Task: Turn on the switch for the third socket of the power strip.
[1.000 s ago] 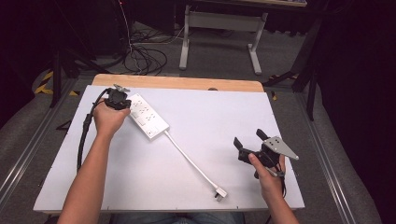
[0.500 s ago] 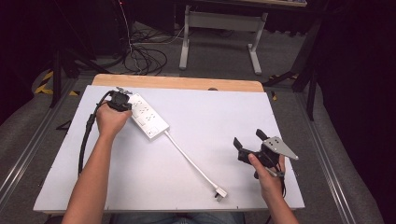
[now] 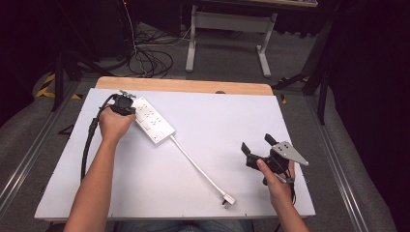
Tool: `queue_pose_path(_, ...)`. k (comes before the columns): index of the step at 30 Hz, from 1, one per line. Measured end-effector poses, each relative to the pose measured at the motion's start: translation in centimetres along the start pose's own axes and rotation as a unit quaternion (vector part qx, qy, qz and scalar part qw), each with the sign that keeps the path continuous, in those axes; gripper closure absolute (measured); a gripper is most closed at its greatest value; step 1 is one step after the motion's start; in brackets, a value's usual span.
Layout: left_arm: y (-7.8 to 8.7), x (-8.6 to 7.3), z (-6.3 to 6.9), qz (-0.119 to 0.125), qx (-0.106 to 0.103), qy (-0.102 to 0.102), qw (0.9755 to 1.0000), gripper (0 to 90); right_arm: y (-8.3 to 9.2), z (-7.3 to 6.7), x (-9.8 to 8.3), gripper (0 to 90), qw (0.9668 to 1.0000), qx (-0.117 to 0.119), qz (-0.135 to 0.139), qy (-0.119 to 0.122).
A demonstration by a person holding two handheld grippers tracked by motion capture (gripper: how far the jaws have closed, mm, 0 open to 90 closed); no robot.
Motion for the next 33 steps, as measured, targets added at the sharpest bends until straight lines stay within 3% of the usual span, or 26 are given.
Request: queue_pose_path(33, -0.44, -0.22, 0.24, 0.015, -0.002, 0.010, 0.9998, 90.0, 0.02, -0.10, 0.02, 4.5, 1.0000, 0.001, -0.001, 0.002)
Point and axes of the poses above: each handheld gripper's, and its own axes: y roughly backward along the jaws, x roughly out of its top, z roughly to its right, the point moved 3 cm from there along -y, roughly forward along the jaws, and after that the axes turned 11 degrees about z, right-handed, at the moved point
